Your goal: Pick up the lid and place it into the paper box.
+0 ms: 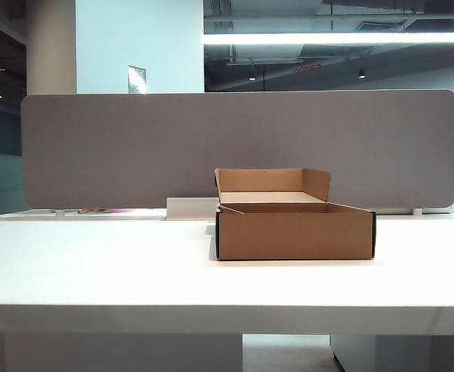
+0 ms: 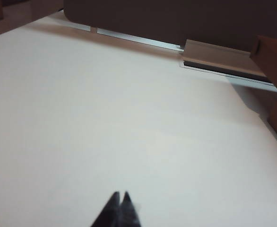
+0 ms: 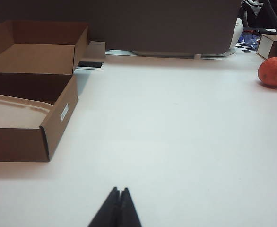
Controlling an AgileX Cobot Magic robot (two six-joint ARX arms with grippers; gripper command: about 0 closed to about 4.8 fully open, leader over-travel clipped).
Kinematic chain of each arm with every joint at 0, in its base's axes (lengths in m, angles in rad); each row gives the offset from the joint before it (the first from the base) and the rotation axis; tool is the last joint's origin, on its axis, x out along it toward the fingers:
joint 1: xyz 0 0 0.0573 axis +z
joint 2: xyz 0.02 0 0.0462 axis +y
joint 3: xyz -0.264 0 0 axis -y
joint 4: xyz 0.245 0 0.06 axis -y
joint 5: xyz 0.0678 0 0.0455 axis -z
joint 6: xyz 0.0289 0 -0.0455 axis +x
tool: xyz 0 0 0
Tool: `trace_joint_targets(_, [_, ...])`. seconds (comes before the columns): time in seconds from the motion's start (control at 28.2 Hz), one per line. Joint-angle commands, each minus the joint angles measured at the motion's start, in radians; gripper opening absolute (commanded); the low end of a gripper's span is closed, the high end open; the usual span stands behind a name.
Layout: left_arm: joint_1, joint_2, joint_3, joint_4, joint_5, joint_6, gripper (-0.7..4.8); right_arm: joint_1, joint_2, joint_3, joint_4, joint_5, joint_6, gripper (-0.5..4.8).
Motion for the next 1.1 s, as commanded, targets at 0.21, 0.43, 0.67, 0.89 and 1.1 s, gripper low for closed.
trace_joint_targets(0.21, [0.069, 0.000, 0.003, 0.068, 0.102, 0.053, -0.03, 0.001, -0.002, -0.004, 0.013, 0.005, -0.003, -0.01])
trace_joint_targets(0.43, [0.101, 0.001, 0.003, 0.084, 0.113, 0.055, -0.04, 0.001, -0.002, -0.004, 0.013, 0.005, -0.003, -0.01])
trace_joint_targets(0.67, [0.100, 0.000, 0.003, 0.088, 0.144, 0.069, -0.03, 0.001, -0.002, -0.004, 0.013, 0.005, -0.003, -0.01])
trace_joint_targets(0.89, [0.100, 0.000, 0.003, 0.148, 0.248, 0.142, -0.04, 0.001, -0.002, -0.004, 0.013, 0.005, -0.003, -0.01])
trace_joint_targets(1.1, [0.100, 0.000, 0.003, 0.153, 0.286, 0.175, -0.04, 0.001, -0.002, -0.004, 0.013, 0.005, -0.003, -0.01])
